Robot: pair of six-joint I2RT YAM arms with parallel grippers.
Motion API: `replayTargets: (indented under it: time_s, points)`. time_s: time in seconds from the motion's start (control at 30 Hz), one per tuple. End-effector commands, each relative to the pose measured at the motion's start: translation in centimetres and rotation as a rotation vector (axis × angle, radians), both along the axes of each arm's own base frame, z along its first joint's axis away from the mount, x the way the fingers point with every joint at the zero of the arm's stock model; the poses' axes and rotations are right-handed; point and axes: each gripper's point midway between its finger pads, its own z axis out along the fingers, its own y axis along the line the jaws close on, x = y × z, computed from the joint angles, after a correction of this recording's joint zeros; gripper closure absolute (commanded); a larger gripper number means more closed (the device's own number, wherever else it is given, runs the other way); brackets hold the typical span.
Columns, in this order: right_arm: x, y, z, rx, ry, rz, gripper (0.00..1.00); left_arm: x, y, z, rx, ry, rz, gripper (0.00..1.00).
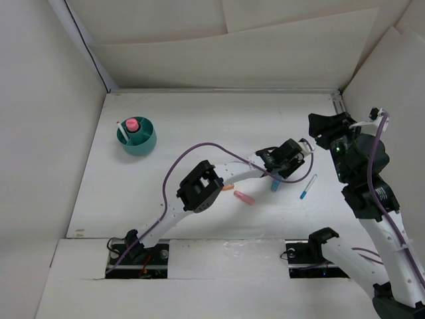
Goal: Sort the stationery into containers
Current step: Pick up the pen from the center of the board.
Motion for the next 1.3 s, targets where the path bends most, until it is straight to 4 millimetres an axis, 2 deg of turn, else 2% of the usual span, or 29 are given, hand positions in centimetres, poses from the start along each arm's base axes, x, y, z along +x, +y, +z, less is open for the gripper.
replayTargets:
  time_s: [0.0,0.13,0.17,0.2,0.4,0.5,0.63,0.73,0.77,0.93,0.97,1.1,1.13,1.23,1.27]
  points:
    - [-0.8,-0.1,2.5,0.003,-0.071,0.016,0.50,1.0,-0.1,1.6,0.005,-0.056,0.016,0.65]
    - [-0.8,0.1,2.7,0.006,-0.079,0.025,0.50,1.3,-0.5,1.3,0.008,-0.063,0.009,0.65]
    - [-0.8,0.1,2.7,0.006,-0.079,0.025,0.50,1.4,-0.5,1.6,0.007,-0.064,0.009,0.67]
    - [-0.8,0.1,2.7,0.006,-0.079,0.025,0.50,1.5,-0.3,0.8,0.026,-0.069,0.011,0.69]
    - [-0.7,0.3,2.6,0.006,-0.081,0.034,0.50,1.6,0.5,0.1,0.069,-0.081,0.014,0.83]
    - [-0.7,0.3,2.6,0.006,-0.081,0.034,0.50,1.5,0.6,-0.3,0.077,-0.077,0.014,0.83]
    - [-0.3,0.4,2.2,0.002,-0.073,0.034,0.50,1.8,1.0,-0.4,0.100,-0.094,0.016,0.74]
    - [-0.3,0.4,2.4,0.005,-0.081,0.034,0.50,1.8,1.1,-0.4,0.104,-0.100,0.009,0.74]
    - [-0.2,0.5,2.0,0.002,-0.073,0.034,0.50,1.9,1.2,-0.9,0.116,-0.101,0.016,0.74]
    - [-0.2,0.7,2.0,0.002,-0.073,0.045,0.50,2.1,1.7,-1.8,0.145,-0.111,0.025,0.87]
    - [-0.2,0.7,2.0,0.002,-0.073,0.045,0.50,2.4,2.0,-1.7,0.157,-0.128,0.034,0.92]
    - [-0.1,0.5,1.7,-0.007,-0.073,0.035,0.50,2.6,2.6,-2.1,0.171,-0.139,0.052,1.00]
    - [-0.1,0.5,1.7,-0.007,-0.073,0.035,0.50,3.0,2.4,-0.2,0.142,-0.166,0.067,1.00]
    - [0.0,0.6,1.6,-0.007,-0.073,0.035,0.50,3.7,3.2,0.8,0.154,-0.216,0.098,1.00]
    - [0.4,0.7,0.8,-0.013,-0.054,0.036,0.50,3.9,3.2,2.6,0.127,-0.238,0.112,1.00]
